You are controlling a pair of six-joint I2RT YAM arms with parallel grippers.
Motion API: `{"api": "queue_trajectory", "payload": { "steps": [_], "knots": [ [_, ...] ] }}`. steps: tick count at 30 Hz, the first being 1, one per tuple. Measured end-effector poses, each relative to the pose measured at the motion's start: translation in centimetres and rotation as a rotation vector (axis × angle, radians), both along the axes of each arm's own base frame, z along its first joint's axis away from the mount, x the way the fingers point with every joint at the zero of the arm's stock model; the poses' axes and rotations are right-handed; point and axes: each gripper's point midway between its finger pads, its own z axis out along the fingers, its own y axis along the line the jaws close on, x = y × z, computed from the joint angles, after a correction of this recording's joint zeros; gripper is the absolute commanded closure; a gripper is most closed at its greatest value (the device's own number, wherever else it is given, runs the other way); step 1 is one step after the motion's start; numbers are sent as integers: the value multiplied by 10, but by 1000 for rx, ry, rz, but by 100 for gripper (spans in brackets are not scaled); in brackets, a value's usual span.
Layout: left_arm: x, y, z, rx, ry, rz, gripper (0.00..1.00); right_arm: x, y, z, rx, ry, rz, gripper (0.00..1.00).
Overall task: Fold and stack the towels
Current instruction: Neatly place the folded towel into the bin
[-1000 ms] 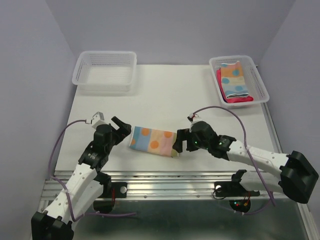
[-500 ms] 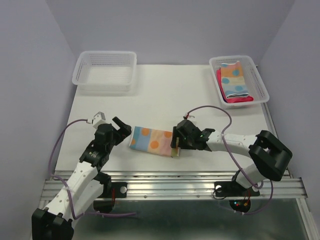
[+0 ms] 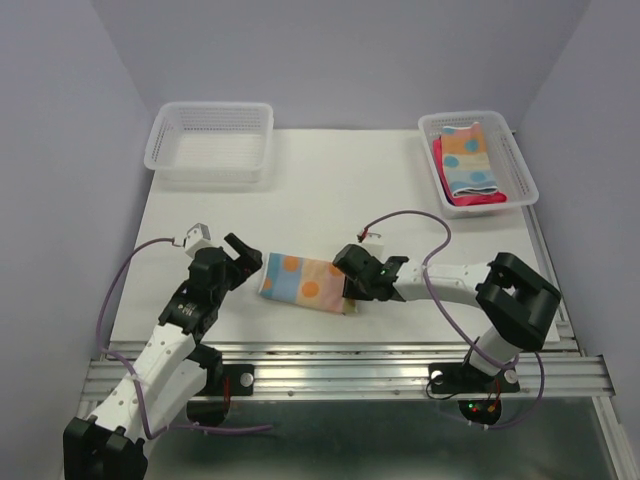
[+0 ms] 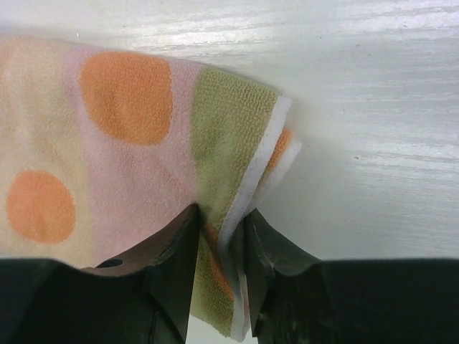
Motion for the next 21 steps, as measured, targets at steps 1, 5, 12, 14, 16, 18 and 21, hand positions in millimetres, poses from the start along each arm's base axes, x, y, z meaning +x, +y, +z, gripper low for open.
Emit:
{"api": "queue_trajectory", "payload": {
  "steps": [1, 5, 12, 14, 16, 18, 21],
  "knots": [
    [0, 0, 0, 0, -1, 1, 1, 0, 0, 0, 1, 0, -3, 71],
    [0, 1, 1, 3, -6, 5, 1, 2, 3, -1, 8, -5, -8, 99],
    [1, 3, 4, 7, -19, 15, 1, 13, -18, 3, -101, -67, 42, 99],
    [1, 4, 5, 7, -23, 18, 1, 22, -35, 7, -158, -90, 67, 99],
    [1, 4, 5, 8, -25, 19, 1, 37, -65, 24, -217, -148, 86, 99],
    [1, 5, 5, 10, -26, 21, 1, 49, -83, 43, -252, -214, 133, 99],
    [2, 6, 5, 17, -27, 27, 1, 71, -104, 82, -297, -346, 215, 99]
  ]
}}
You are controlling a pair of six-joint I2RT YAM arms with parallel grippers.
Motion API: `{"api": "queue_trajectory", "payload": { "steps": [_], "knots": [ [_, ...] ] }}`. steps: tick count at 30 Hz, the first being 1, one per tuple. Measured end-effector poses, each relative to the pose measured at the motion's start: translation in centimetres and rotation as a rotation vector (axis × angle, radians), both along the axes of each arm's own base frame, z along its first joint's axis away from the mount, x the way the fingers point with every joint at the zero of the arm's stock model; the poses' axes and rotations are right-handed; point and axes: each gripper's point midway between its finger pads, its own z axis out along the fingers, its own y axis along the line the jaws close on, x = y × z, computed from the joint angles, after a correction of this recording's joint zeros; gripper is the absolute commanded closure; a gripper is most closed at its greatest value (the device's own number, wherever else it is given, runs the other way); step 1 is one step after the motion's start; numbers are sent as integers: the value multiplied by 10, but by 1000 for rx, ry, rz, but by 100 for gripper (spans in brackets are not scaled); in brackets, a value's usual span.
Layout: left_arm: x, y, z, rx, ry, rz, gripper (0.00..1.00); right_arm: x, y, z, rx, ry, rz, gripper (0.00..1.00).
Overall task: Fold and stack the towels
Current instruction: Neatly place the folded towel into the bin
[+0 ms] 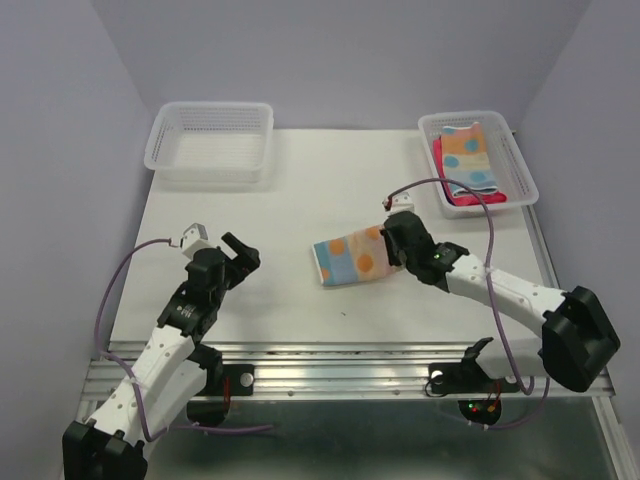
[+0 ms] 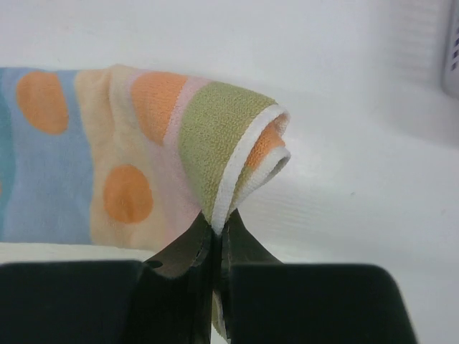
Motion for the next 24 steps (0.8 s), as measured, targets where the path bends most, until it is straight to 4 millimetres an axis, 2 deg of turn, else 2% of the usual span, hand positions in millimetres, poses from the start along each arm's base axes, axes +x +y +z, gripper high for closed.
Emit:
{"api": "queue_trajectory", "payload": {
  "steps": [3, 9, 15, 19, 24],
  "knots": [
    [1, 2, 0, 9, -2, 10, 1, 19, -21, 20, -56, -68, 55, 99],
    [2, 9, 0, 27, -8, 43, 1, 39, -68, 35, -218, -104, 188, 99],
    [3, 15, 3, 42, -16, 74, 1, 46, -93, 60, -353, -141, 379, 99],
    [4, 20, 4, 54, -21, 95, 1, 64, -115, 72, -463, -96, 449, 99],
    [8, 25, 16, 64, -50, 128, 1, 75, -126, 90, -582, -82, 554, 99]
  ]
}}
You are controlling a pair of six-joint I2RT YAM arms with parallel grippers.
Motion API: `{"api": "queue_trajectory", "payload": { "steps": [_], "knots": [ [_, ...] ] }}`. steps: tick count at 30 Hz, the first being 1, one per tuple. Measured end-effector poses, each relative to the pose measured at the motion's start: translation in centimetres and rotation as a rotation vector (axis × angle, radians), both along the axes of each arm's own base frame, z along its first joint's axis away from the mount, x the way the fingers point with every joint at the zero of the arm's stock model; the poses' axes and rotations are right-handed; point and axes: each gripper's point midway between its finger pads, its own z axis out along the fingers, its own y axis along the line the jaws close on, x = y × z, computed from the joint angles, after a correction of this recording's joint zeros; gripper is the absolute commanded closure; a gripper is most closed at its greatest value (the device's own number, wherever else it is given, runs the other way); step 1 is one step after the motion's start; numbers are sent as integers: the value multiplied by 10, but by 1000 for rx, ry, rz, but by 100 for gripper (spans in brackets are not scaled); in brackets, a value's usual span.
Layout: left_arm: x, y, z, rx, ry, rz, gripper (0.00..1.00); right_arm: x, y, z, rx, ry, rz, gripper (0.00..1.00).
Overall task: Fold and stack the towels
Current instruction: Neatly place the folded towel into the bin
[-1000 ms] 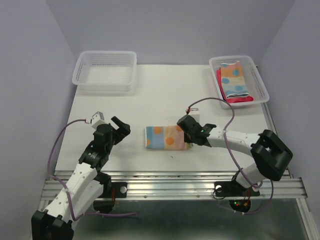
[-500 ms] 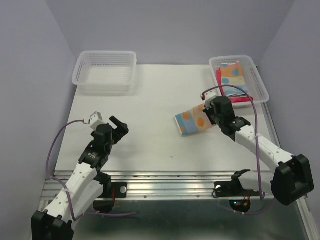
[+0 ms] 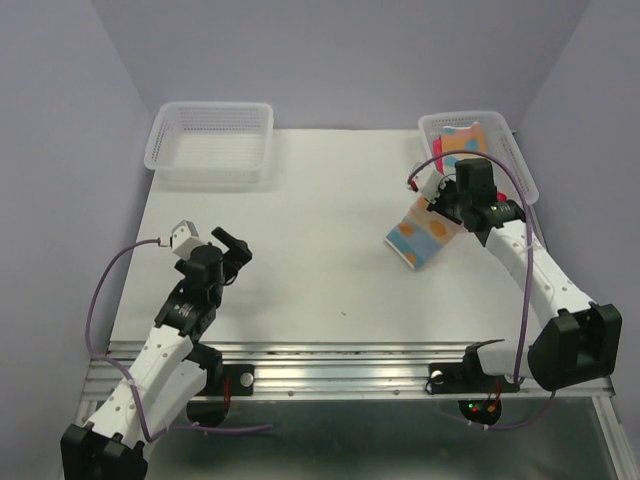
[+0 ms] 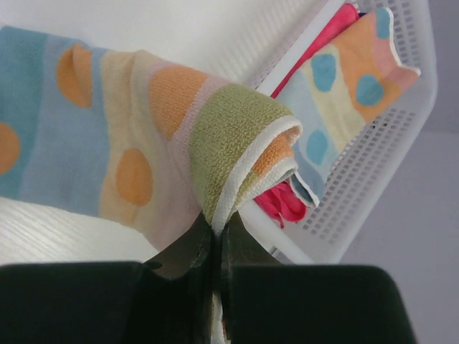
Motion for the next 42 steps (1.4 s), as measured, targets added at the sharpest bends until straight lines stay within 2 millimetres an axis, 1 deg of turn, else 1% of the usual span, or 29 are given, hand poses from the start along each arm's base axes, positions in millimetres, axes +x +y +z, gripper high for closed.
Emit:
{"api": "queue_trajectory", "payload": {
  "steps": [3, 6, 10, 13, 14, 16, 19, 22, 23, 25, 28, 32, 35, 42],
  "knots": [
    [2, 4, 5, 13, -16, 19, 1, -3, -4, 4, -80, 17, 81, 99],
    [4, 11, 13, 31, -34, 56, 1, -10, -14, 6, -144, 55, 149, 99],
    [8, 21, 27, 50, -69, 110, 1, -15, -50, 5, -193, 94, 146, 99],
    [10, 27, 38, 60, -93, 142, 1, -26, -93, 3, -220, 143, 83, 99],
    [11, 29, 42, 62, -102, 153, 1, -28, -100, 3, -222, 149, 72, 99],
    [12, 32, 48, 66, -114, 172, 1, -32, -123, 6, -219, 158, 29, 99],
    [13, 37, 56, 72, -129, 202, 1, -31, -154, 12, -233, 128, -5, 99],
    [13, 40, 57, 74, -133, 227, 1, -32, -174, 17, -261, 102, -6, 99],
    [13, 41, 57, 75, -133, 232, 1, -28, -178, 20, -272, 75, 1, 99],
    [13, 42, 57, 72, -136, 239, 1, -19, -177, 25, -280, 27, 32, 99],
    [14, 42, 58, 67, -140, 242, 1, -1, -168, 34, -264, -70, 82, 99],
    [14, 42, 58, 59, -139, 245, 1, 28, -161, 54, -222, -227, 105, 99],
    [14, 41, 58, 52, -141, 247, 1, 42, -157, 62, -200, -302, 122, 99],
    [13, 41, 61, 45, -151, 248, 1, 67, -148, 82, -180, -448, 170, 99]
  ]
}}
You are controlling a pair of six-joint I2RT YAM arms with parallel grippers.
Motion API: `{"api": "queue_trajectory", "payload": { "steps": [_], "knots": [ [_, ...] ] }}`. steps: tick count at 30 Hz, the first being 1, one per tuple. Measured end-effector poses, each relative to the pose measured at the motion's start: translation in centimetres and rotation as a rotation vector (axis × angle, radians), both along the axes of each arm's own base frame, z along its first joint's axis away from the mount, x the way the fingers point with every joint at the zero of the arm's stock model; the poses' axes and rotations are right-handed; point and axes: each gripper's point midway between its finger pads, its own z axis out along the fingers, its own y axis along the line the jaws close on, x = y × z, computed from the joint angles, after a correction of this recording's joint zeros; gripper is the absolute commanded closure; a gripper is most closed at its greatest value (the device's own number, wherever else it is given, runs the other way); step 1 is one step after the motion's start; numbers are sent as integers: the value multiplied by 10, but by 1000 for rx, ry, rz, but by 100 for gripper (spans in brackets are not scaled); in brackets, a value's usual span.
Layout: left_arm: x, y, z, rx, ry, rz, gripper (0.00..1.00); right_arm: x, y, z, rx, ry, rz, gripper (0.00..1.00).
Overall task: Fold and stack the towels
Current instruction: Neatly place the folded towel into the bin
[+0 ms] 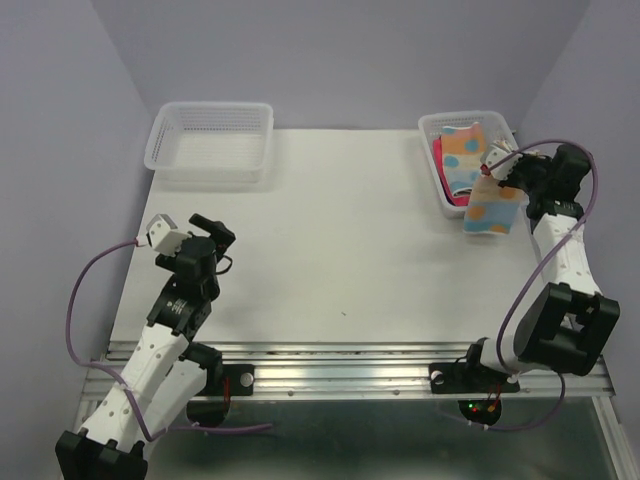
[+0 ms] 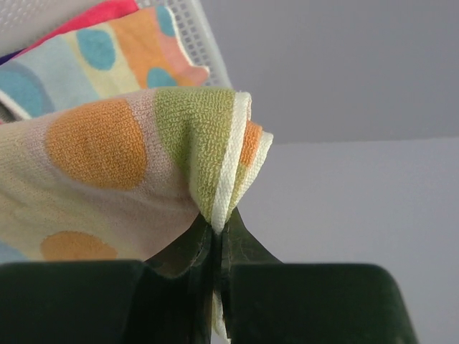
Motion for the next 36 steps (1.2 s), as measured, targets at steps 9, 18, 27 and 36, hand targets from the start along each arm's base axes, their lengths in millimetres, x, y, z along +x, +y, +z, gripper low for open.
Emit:
{"api": "queue_trajectory", "payload": {
  "steps": [9, 18, 27, 36],
  "knots": [
    [-1, 1, 3, -2, -13, 3, 1, 47, 24, -5, -23, -92, 32, 98],
    [-1, 3, 3, 6, -11, 14, 1, 76, 17, -47, 15, -47, -21, 97],
    [-1, 9, 0, 19, 1, 51, 1, 103, 5, -57, 23, -70, -60, 96],
    [1, 14, -4, 9, 4, 99, 1, 135, 4, -61, 43, -91, -55, 96]
  ]
}}
